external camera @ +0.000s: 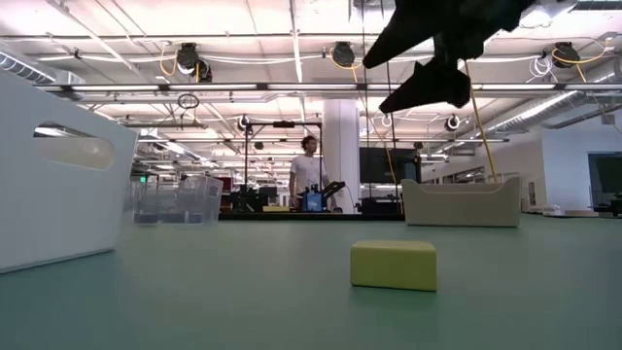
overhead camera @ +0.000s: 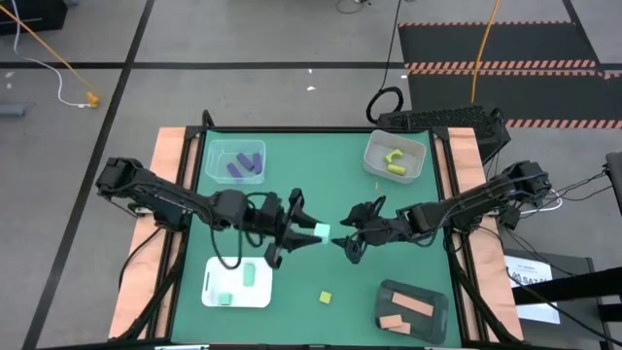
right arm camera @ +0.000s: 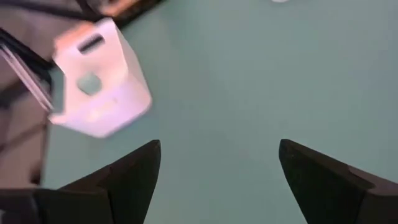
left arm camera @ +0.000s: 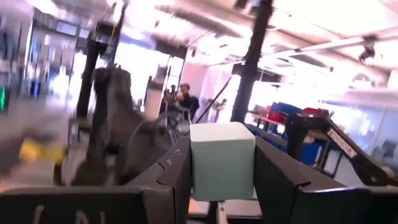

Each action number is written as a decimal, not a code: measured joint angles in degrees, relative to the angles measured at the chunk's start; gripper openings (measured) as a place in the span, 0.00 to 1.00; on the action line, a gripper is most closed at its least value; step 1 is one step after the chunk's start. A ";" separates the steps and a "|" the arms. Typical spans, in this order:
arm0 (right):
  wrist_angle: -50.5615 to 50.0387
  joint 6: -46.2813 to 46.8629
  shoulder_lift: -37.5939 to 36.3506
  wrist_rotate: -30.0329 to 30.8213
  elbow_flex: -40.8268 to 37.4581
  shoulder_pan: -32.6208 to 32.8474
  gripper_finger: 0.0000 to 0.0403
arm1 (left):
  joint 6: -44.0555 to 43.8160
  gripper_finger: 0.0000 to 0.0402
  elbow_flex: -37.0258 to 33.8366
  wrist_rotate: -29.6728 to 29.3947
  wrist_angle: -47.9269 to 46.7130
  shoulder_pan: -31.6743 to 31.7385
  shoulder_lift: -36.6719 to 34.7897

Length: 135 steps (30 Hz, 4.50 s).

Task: Sort & place blocks by color
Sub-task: Put the light blue block into the white bin, then put the light green block into the gray bin

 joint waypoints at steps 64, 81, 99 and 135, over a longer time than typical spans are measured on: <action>17.22 -15.77 23.97 -13.55 5.54 11.59 0.74 | -62.53 0.67 0.00 -5.42 -89.45 -29.44 -1.25; 26.38 -23.89 34.06 -12.75 5.59 13.14 0.74 | -63.75 0.68 0.00 -5.27 -90.81 -29.44 -1.25; 23.23 -30.74 34.36 -8.37 5.63 13.10 0.28 | -64.82 0.68 0.00 -5.32 -90.96 -29.44 -1.25; 44.89 -62.85 -0.39 13.99 5.48 1.57 0.29 | -48.04 0.68 0.02 -32.35 -80.88 -17.14 -12.25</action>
